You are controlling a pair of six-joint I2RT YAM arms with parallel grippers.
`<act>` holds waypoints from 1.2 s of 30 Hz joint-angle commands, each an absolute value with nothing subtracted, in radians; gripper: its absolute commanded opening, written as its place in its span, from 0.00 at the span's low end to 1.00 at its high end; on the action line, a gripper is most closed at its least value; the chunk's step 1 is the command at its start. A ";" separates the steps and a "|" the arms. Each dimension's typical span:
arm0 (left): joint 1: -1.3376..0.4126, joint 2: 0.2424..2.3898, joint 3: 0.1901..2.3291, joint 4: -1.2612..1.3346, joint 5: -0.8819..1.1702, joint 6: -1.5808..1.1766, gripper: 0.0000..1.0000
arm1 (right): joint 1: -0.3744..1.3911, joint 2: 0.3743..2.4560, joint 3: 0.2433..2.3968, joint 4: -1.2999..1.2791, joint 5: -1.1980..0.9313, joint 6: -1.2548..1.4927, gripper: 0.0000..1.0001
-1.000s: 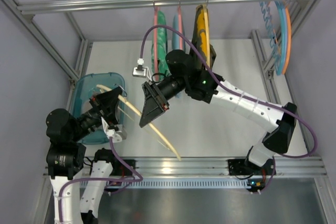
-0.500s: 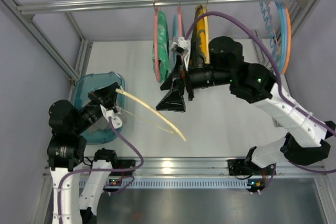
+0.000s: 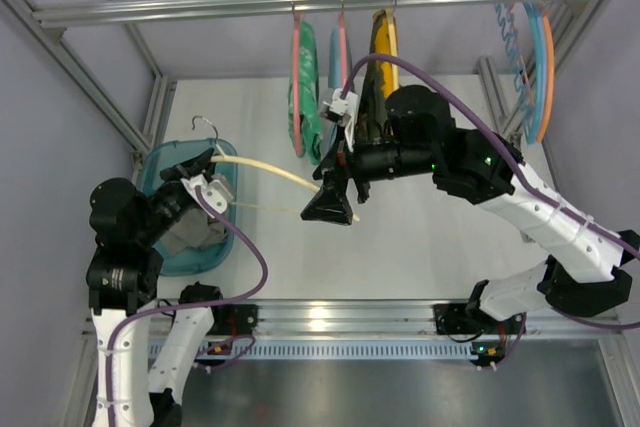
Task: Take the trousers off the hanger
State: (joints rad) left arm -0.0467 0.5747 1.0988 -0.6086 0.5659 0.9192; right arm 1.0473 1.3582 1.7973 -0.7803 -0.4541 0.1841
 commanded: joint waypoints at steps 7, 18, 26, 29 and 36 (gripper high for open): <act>-0.043 0.543 1.129 -0.569 0.554 0.948 0.00 | 1.077 1.405 1.832 -0.776 -0.448 0.227 0.61; -0.043 0.563 1.176 -0.569 0.617 0.859 0.09 | 1.062 1.391 1.865 -0.772 -0.498 0.163 0.00; -0.043 0.635 1.314 -0.569 0.742 0.568 0.73 | 0.865 1.338 1.827 -0.700 -0.617 0.262 0.00; -0.043 0.672 1.373 -0.528 0.750 0.381 0.85 | 0.832 1.302 1.813 -0.672 -0.647 0.256 0.00; -0.043 0.689 1.420 -0.263 0.688 -0.049 0.98 | 0.707 1.177 1.786 -0.658 -0.698 0.253 0.00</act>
State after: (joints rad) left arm -0.0422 0.6685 1.3685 -0.4431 0.7166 0.2226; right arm 0.7521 1.2755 1.7851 -0.7628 -0.6407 0.2550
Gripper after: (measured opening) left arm 0.976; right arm 0.156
